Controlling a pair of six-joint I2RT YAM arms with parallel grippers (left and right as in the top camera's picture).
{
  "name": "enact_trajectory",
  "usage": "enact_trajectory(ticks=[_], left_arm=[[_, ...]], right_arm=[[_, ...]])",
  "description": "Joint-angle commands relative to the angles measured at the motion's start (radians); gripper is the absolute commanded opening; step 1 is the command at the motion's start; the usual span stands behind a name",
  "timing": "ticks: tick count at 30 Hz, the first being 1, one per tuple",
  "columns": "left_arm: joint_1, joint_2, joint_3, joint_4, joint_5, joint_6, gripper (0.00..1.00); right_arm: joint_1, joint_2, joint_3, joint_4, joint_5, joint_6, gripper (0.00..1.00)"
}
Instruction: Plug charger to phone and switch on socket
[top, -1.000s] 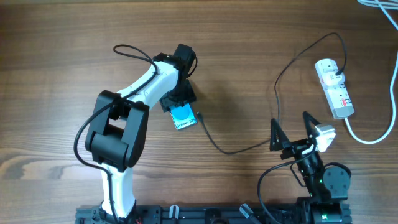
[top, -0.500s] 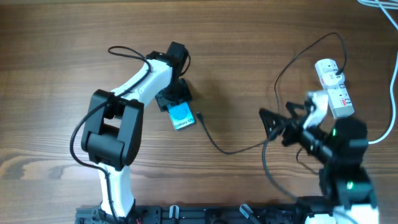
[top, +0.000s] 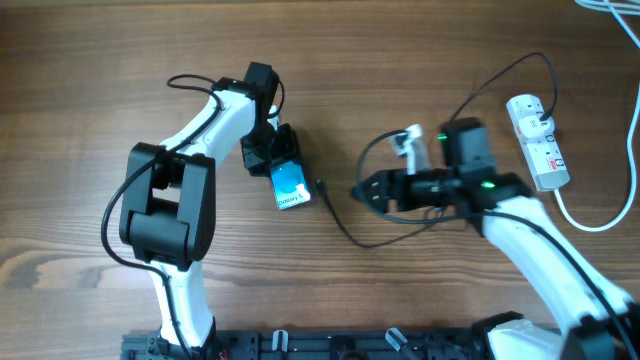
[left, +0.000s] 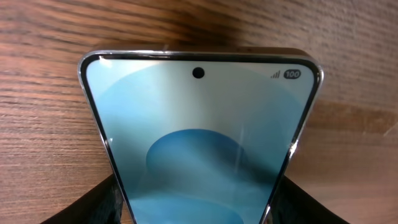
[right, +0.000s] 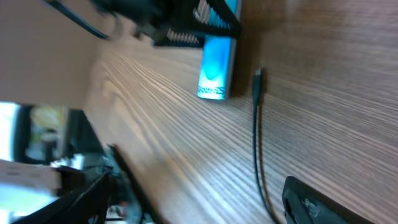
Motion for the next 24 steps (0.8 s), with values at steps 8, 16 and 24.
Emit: enact_trajectory(ticks=[8, 16, 24], left_arm=[[-0.003, 0.034, -0.029, -0.045, 0.156, 0.207, 0.63], [-0.003, 0.034, -0.029, -0.076, 0.255, 0.25, 0.63], [-0.021, 0.034, -0.029, -0.083, 0.254, 0.25, 0.64]], right_arm=[[0.156, 0.279, 0.011, 0.247, 0.058, -0.005, 0.92], [0.251, 0.44, 0.011, 0.397, 0.051, 0.124, 0.88], [0.299, 0.466, 0.011, 0.598, 0.068, 0.206, 0.78]])
